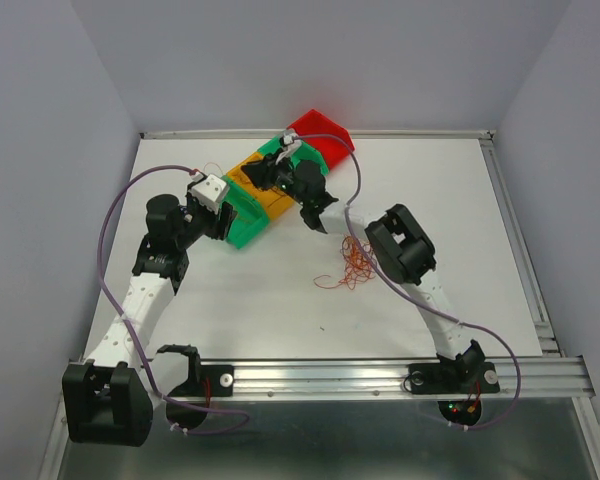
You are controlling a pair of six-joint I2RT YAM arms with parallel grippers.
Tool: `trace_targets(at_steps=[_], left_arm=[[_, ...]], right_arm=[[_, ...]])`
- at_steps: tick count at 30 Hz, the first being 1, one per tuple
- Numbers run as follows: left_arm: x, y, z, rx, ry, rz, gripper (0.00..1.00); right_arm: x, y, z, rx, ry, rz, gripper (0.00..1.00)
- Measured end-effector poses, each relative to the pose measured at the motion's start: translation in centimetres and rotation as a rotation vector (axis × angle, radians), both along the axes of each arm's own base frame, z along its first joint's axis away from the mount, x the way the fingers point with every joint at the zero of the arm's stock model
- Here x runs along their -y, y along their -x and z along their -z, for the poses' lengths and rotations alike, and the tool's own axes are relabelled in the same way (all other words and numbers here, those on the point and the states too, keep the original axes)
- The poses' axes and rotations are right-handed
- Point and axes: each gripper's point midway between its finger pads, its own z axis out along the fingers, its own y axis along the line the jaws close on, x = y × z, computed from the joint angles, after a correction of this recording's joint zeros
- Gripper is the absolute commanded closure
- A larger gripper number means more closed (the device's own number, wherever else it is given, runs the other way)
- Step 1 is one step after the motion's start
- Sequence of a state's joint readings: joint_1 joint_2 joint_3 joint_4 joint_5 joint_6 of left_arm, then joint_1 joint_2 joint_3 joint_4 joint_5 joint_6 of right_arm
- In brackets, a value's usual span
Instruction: Untangle the cables
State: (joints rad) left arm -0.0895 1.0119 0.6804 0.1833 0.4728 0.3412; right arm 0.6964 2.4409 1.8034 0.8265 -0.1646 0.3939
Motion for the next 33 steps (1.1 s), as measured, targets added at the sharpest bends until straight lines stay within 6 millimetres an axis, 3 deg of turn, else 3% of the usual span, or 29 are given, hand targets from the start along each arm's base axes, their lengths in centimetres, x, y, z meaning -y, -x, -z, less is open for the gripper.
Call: trace_targets(at_steps=[2, 3, 7, 11, 14, 15, 16, 18, 21, 24, 30, 33], left_arm=[[0.0, 0.0, 0.0, 0.000, 0.000, 0.000, 0.36], [0.0, 0.0, 0.0, 0.001, 0.000, 0.000, 0.36], [0.0, 0.0, 0.0, 0.001, 0.000, -0.001, 0.36], [0.0, 0.0, 0.0, 0.001, 0.000, 0.000, 0.33], [0.2, 0.1, 0.0, 0.004, -0.008, 0.022, 0.32], [0.3, 0.1, 0.1, 0.002, -0.008, 0.026, 0.32], [0.4, 0.1, 0.3, 0.000, -0.010, 0.035, 0.30], [0.9, 0.2, 0.8, -0.014, -0.011, 0.071, 0.30], [2.7, 0.7, 2.3, -0.065, 0.000, 0.174, 0.29], [6.0, 1.2, 3.3, -0.120, 0.000, 0.298, 0.28], [15.8, 3.7, 2.5, -0.083, -0.059, 0.592, 0.26], [19.4, 3.2, 2.1, -0.072, -0.087, 0.700, 0.28]], right_arm=[[-0.1, 0.0, 0.2, -0.006, 0.005, 0.013, 0.52], [0.0, -0.2, 0.3, -0.011, 0.005, 0.025, 0.50], [0.6, -0.5, 0.3, -0.015, 0.012, 0.060, 0.50], [2.9, 1.2, 0.1, -0.062, 0.059, 0.095, 0.50], [6.4, 3.7, -1.5, -0.117, 0.132, 0.148, 0.49], [7.0, 4.2, -2.6, -0.119, 0.130, 0.159, 0.49], [8.7, 5.4, -5.0, -0.111, 0.135, 0.186, 0.48], [11.3, 7.5, -7.3, -0.102, 0.136, 0.220, 0.47], [16.4, 11.7, -7.9, -0.130, 0.161, 0.287, 0.41], [20.0, 14.4, -6.2, -0.176, 0.202, 0.344, 0.41], [25.8, 18.9, 2.2, -0.338, 0.351, 0.435, 0.30], [28.9, 20.6, 3.8, -0.377, 0.358, 0.520, 0.28]])
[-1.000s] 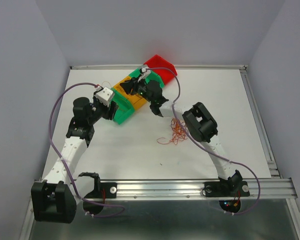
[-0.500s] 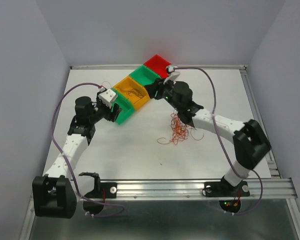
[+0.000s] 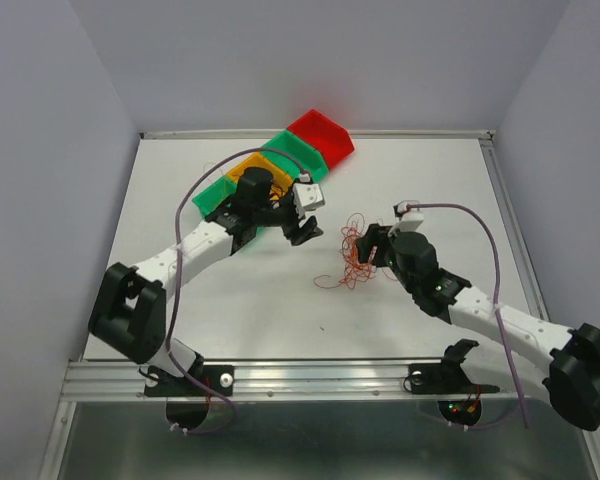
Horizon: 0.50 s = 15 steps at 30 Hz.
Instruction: Untangle the cables
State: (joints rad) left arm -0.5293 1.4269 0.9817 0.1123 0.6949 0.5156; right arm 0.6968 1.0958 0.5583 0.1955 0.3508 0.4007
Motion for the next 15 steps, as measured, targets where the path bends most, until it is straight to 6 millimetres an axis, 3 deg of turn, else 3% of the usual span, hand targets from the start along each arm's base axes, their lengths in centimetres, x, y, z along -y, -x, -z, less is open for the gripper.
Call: trace_targets(at_steps=[2, 5, 9, 13, 15], left_arm=[[2.1, -1.4, 0.0, 0.002, -0.014, 0.043, 0.33], [4.9, -3.6, 0.6, -0.002, -0.041, 0.095, 0.33], [7.7, -5.6, 3.1, -0.033, -0.094, 0.144, 0.34], [9.4, -5.6, 6.6, -0.087, -0.160, 0.200, 0.36], [9.9, -4.5, 8.5, -0.127, -0.200, 0.233, 0.36]], right_arm=[[1.7, 0.7, -0.4, 0.020, -0.015, 0.056, 0.29], [4.5, 1.5, -2.5, 0.097, -0.077, 0.167, 0.29], [7.5, 2.4, -4.1, 0.170, -0.145, 0.280, 0.29], [9.6, 3.3, -3.8, 0.193, -0.171, 0.357, 0.29], [10.0, 3.4, -3.8, 0.195, -0.175, 0.379, 0.29]])
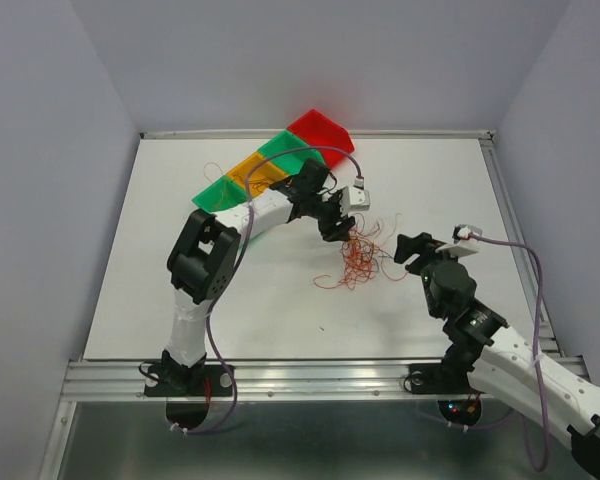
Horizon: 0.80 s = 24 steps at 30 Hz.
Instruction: Untangle the cables
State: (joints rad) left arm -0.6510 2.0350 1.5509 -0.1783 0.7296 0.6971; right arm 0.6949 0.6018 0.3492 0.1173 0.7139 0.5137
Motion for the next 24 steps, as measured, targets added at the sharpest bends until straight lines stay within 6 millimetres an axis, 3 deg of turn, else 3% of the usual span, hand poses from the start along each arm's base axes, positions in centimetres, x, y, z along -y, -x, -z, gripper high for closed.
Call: trace_targets(at_steps=[3, 9, 14, 19, 24], left_arm=[[0.1, 1.5, 0.8, -0.039, -0.028, 0.032, 0.37], [0.7, 2.6, 0.7, -0.052, -0.018, 0.067, 0.41], [0.7, 2.3, 0.7, -0.039, -0.013, 0.046, 0.40], [-0.7, 2.9, 0.7, -0.027, -0.024, -0.003, 0.39], [-1.1, 1.1, -1.2, 0.000, -0.004, -0.126, 0.39]], right_arm=[[0.0, -0.1, 0.3, -0.008, 0.001, 0.007, 0.29], [-0.1, -0.2, 1.3, -0.041, 0.015, 0.010, 0.29], [0.0, 0.0, 1.2, -0.034, 0.002, 0.012, 0.29], [0.2, 0.2, 1.2, -0.025, -0.008, 0.012, 0.29], [0.3, 0.4, 1.2, -0.016, -0.017, 0.008, 0.29]])
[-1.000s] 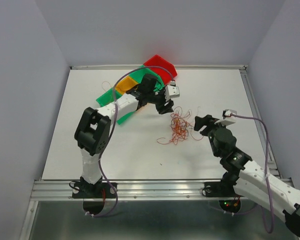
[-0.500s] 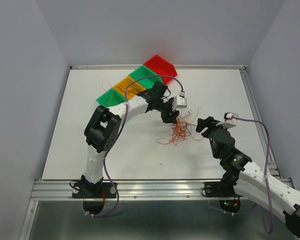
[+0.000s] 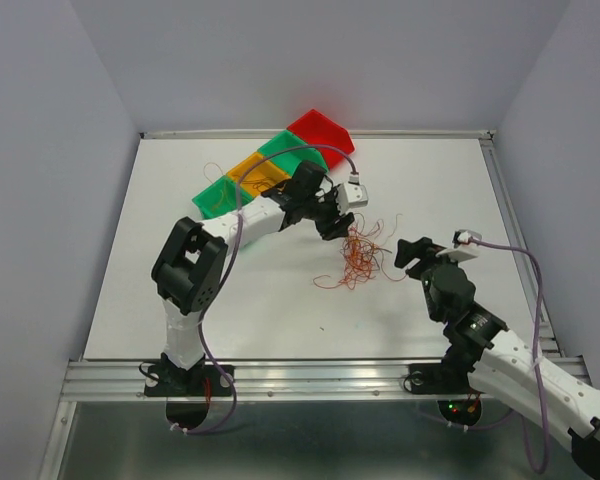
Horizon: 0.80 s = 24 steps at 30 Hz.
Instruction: Untangle the cables
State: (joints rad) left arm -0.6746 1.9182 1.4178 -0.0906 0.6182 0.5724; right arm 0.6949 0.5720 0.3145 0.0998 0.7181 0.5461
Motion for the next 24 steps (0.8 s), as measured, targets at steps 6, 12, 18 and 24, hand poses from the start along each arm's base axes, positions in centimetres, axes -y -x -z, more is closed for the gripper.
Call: trace_targets(at_steps=[6, 12, 18, 24], left_arm=[[-0.6, -0.8, -0.4, 0.000, 0.018, -0.047, 0.39], [-0.7, 0.1, -0.5, -0.022, 0.034, -0.017, 0.39], [-0.4, 1.5, -1.1, -0.053, 0.057, 0.045, 0.38], [-0.4, 3.0, -0.8, -0.098, 0.055, 0.093, 0.40]], right_arm=[[0.1, 0.2, 0.6, -0.007, 0.005, -0.002, 0.29], [0.1, 0.2, 0.7, -0.010, 0.007, -0.004, 0.29], [0.0, 0.2, 0.8, -0.012, 0.008, -0.004, 0.29], [0.0, 0.1, 0.9, -0.016, 0.009, -0.004, 0.29]])
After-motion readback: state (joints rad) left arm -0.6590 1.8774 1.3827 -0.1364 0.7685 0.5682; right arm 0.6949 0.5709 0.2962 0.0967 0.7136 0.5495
